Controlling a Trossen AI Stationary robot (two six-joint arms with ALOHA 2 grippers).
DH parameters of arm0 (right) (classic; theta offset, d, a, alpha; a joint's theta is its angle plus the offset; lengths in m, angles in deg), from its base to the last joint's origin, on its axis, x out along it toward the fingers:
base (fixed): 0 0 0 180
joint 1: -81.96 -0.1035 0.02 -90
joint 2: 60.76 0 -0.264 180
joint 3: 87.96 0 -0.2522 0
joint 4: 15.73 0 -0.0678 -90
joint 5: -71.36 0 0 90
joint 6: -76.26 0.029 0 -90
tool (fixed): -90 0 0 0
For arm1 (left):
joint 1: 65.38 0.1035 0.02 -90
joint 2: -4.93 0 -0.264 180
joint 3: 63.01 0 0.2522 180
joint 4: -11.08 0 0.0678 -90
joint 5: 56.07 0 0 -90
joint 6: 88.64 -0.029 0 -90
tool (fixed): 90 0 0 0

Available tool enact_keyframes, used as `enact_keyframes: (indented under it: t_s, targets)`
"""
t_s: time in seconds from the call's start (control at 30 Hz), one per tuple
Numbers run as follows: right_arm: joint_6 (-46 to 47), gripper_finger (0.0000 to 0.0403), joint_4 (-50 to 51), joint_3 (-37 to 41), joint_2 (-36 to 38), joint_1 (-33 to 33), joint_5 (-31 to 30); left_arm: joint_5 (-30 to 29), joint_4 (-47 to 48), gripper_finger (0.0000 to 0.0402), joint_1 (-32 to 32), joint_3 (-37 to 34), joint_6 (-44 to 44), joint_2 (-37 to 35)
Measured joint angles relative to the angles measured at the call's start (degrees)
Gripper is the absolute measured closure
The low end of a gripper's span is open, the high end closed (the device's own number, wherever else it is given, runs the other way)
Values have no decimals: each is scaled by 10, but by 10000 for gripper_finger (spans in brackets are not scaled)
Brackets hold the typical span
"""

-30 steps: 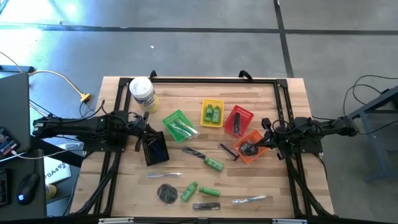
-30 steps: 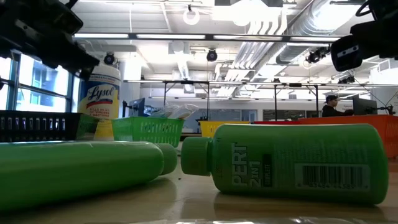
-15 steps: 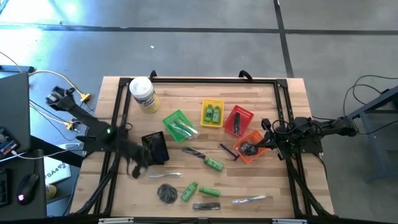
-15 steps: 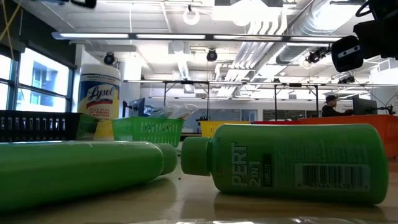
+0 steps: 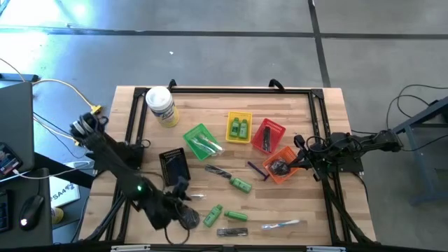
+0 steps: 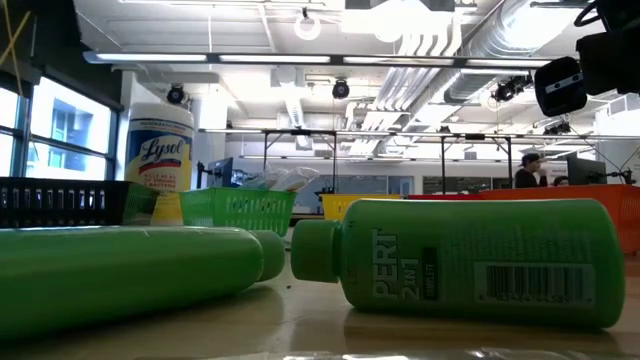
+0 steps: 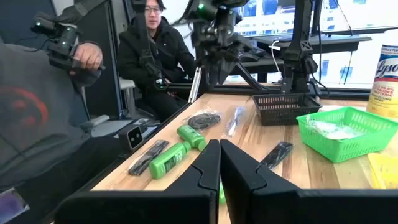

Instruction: Pick & Place Travel size toiletries

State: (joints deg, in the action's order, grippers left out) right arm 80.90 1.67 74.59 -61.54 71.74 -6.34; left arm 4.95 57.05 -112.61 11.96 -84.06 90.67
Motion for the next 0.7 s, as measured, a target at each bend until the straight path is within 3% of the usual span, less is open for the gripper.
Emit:
enact_keyframes:
  t_s: [0.3,0.7]
  targets:
    - [12,400,0,0,-3,0,-1,0,6,167,-60,69,4,95]
    - [13,400,3,0,-3,0,-4,-9,68,158,-131,79,86,170]
